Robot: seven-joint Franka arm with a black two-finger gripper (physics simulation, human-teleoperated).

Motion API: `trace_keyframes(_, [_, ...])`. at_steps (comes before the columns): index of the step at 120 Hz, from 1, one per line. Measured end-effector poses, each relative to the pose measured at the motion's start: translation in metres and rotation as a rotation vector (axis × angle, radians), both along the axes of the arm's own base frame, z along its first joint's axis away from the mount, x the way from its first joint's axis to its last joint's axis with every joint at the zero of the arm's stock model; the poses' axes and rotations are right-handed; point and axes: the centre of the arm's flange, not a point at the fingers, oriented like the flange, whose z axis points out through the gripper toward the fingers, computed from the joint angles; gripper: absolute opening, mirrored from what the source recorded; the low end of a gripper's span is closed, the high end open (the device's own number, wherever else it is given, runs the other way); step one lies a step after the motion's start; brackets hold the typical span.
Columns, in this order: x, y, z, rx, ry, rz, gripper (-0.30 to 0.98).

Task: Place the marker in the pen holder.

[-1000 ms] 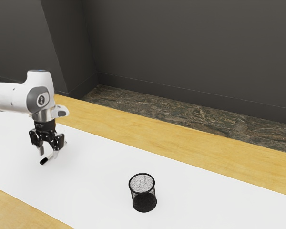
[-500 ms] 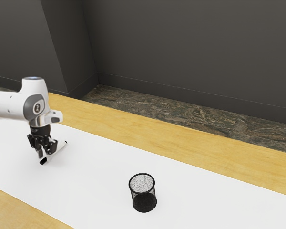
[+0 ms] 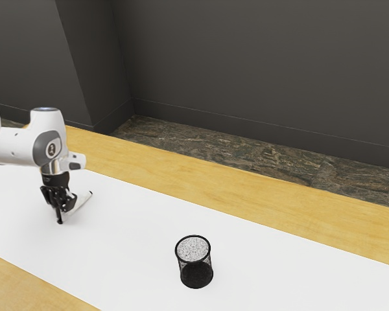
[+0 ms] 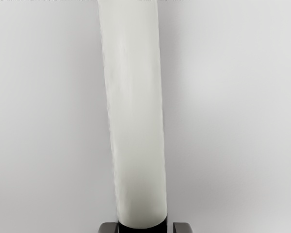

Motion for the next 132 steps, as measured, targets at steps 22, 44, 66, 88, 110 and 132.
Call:
trace_keyframes(22, [0.000, 0.003, -0.003, -0.009, 0.007, -0.012, 0.10])
trace_keyframes(44, [0.000, 0.003, -0.003, -0.013, 0.008, -0.023, 0.00])
trace_keyframes(66, [-0.001, 0.006, -0.004, -0.012, 0.009, -0.024, -0.04])
trace_keyframes(88, [0.007, 0.001, 0.014, -0.001, -0.007, -0.040, -0.05])
trace_keyframes(110, [0.022, -0.073, 0.134, 0.026, -0.107, -0.158, -0.05])
trace_keyframes(132, [0.014, -0.210, 0.203, 0.009, -0.100, -0.360, -0.04])
